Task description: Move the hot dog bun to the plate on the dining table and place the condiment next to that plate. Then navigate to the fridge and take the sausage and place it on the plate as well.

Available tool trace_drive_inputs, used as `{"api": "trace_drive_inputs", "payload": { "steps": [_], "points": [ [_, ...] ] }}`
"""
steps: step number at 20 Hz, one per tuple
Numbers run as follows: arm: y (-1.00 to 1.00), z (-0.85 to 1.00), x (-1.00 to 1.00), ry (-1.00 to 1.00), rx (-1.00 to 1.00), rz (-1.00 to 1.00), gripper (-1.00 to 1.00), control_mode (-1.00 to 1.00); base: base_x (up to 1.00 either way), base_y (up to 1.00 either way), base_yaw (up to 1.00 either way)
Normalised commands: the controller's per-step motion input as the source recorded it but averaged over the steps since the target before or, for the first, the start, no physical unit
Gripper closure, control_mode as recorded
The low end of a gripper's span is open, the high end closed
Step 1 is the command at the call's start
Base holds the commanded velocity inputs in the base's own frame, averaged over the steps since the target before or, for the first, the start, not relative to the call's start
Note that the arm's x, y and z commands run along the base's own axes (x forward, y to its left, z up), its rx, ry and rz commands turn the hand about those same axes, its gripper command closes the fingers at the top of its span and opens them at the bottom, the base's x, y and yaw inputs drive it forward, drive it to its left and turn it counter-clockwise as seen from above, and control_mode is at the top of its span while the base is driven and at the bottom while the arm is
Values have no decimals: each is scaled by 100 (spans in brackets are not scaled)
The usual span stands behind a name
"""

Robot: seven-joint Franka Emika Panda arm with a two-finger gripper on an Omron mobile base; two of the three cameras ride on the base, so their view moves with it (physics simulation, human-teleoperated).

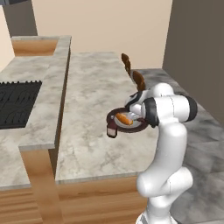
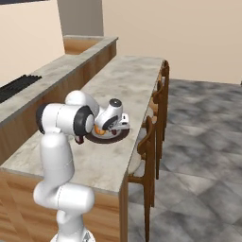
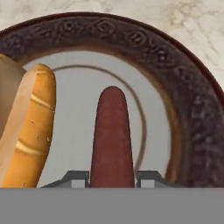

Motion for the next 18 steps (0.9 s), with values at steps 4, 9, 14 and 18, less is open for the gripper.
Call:
{"api": "trace_drive_inputs", "payload": {
  "steps": [4, 9, 14, 18],
  "points": [
    [0, -4, 20, 0, 0, 0, -100, -100, 0, 0, 0],
    [0, 16, 0, -2, 0, 0, -100, -100, 0, 0, 0],
    [0, 94, -44, -16, -2, 0, -100, -100, 0, 0, 0],
    [0, 100, -87, -7, -2, 0, -100, -100, 0, 0, 0]
  ]
}}
